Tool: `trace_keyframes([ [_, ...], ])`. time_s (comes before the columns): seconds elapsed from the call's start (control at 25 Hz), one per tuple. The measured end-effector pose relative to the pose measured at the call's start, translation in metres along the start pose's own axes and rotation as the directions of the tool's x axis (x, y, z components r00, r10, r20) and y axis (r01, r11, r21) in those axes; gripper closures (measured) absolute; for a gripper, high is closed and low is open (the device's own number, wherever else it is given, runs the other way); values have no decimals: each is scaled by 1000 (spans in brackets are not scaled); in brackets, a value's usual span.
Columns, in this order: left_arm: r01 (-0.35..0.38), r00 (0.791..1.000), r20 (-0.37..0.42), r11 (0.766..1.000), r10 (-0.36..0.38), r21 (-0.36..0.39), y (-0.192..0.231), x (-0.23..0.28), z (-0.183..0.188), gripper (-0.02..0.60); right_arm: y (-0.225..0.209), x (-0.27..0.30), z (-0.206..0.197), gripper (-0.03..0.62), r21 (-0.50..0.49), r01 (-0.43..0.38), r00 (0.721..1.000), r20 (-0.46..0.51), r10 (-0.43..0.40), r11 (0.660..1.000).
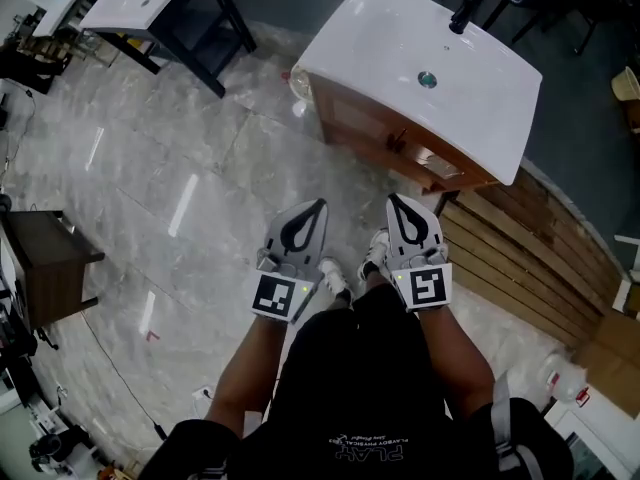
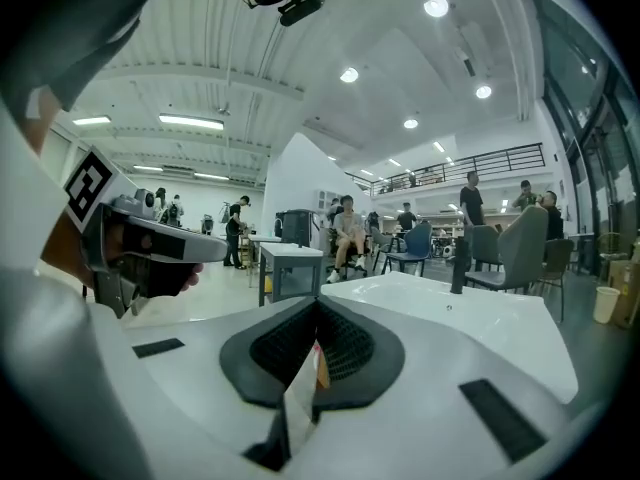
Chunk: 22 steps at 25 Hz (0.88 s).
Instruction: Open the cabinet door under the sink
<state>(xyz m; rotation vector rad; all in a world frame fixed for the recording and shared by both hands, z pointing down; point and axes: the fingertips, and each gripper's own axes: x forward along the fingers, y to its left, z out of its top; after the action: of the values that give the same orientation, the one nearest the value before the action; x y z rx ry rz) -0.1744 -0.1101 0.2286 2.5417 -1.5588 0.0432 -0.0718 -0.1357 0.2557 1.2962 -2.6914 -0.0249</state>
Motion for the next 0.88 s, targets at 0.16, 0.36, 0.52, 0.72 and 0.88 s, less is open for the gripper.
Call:
trace_keyframes([
  [0.16, 1, 1000, -31, 1000, -1, -10, 5, 39, -31, 563, -37, 18, -33, 571, 47, 70, 998, -7, -70, 996],
  [0.36, -24, 998, -59, 998, 20, -58, 18, 84, -83, 563, -73, 30, -95, 571, 82, 152, 988, -48, -148, 985],
  [0.52, -14, 996, -91, 998, 9, -55, 26, 115, -128, 563, -89, 46, -148, 571, 107, 182, 981, -82, -173, 978],
  [0.72, -29, 991, -132, 998, 21, -55, 34, 147, -186, 563, -102, 63, -216, 569, 168, 214, 973, -128, -194, 962],
  [0.88, -13, 987, -160, 998, 4, -55, 40, 169, -226, 563, -112, 83, -255, 569, 178, 233, 967, -147, -208, 956],
])
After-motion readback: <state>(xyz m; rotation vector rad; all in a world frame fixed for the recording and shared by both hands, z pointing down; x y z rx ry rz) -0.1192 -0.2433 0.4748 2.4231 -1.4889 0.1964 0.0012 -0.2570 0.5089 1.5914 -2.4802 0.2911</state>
